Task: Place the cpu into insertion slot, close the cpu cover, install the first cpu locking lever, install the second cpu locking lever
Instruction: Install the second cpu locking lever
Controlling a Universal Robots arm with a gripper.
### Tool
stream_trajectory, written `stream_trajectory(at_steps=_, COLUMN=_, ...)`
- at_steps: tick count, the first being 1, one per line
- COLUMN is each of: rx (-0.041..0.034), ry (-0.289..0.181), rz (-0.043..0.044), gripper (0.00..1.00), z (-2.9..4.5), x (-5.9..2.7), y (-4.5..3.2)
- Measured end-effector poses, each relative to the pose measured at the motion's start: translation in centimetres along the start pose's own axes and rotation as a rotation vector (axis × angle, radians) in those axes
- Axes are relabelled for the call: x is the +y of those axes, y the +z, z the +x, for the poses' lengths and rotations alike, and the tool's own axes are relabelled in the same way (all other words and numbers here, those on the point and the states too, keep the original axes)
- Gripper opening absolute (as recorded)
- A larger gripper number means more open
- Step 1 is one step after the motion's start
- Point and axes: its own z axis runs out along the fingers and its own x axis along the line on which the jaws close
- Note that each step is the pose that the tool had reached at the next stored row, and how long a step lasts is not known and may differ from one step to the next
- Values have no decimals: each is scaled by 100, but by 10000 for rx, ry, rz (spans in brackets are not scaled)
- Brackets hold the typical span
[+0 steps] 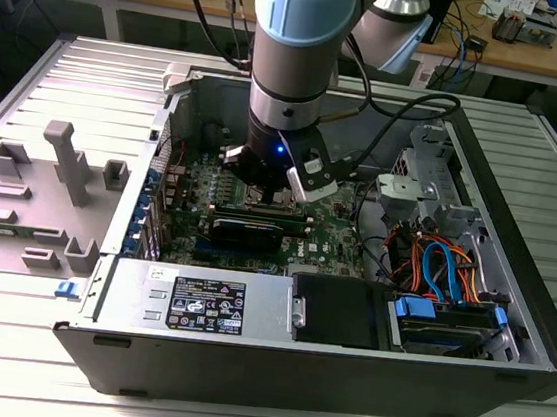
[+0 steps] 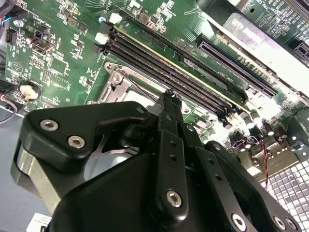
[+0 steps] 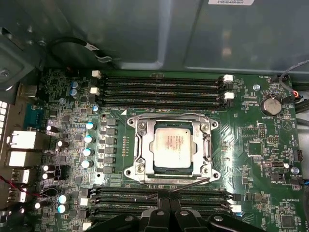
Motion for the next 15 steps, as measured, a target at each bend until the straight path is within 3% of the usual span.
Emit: stream_trajectory(at_steps=15, rx=-3, ry=1, rz=-80, gripper=11, z=39, x=1, y=2)
